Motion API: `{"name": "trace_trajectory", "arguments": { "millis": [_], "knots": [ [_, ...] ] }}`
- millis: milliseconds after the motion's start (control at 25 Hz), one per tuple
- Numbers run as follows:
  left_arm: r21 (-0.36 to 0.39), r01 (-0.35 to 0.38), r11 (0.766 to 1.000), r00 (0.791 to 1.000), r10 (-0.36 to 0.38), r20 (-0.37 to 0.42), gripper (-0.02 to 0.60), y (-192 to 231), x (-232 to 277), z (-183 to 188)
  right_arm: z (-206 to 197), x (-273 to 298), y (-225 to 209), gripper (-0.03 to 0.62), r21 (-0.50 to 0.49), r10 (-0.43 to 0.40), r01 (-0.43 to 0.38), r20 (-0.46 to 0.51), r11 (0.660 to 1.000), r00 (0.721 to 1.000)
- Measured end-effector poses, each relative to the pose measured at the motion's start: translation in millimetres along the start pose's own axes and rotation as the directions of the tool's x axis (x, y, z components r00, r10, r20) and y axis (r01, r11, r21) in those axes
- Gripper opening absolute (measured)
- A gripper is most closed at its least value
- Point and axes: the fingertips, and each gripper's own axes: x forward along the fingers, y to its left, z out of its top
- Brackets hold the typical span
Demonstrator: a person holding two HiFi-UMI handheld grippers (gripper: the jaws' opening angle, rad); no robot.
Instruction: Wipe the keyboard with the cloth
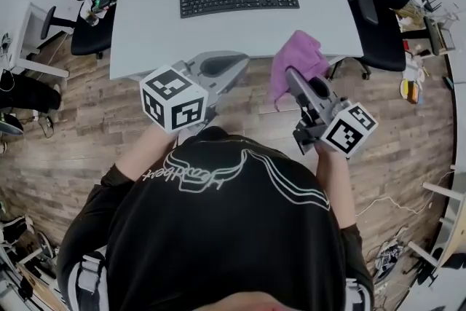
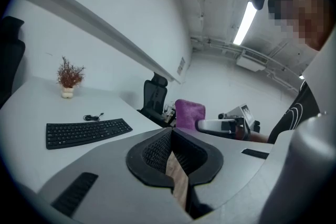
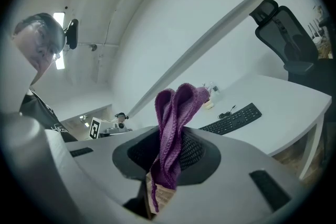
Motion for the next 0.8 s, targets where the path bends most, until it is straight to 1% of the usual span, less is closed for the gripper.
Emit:
{"name": "trace_trajectory", "arguments": {
  "millis": [120,280,440,560,800],
  "knots": [
    [-0.005,-0.026,1.000,1.000,0.026,0.004,0.006,21,3,3,1,20,-12,0.063,0.004,0.014,-0.014,-0.029,1.000,0.999],
    [-0.041,-0.048,0.998,0.999,0.048,0.008,0.006,57,7,7,2,52,-28,0.063,0.029,0.036,-0.034,-0.064,0.999,0.997],
    [-0.074,-0.054,0.996,0.999,0.054,-0.007,0.006,96,17,7,8,86,-53,0.063,0.045,0.023,-0.019,-0.091,0.999,0.996],
    [-0.094,-0.062,0.994,0.998,0.059,-0.029,0.006,133,25,8,15,117,-74,0.063,0.051,0.018,-0.013,-0.107,0.999,0.994],
    [-0.154,-0.085,0.984,0.996,0.080,-0.041,0.006,205,38,11,18,175,-114,0.063,0.074,0.002,0.010,-0.161,0.997,0.987]
  ]
}}
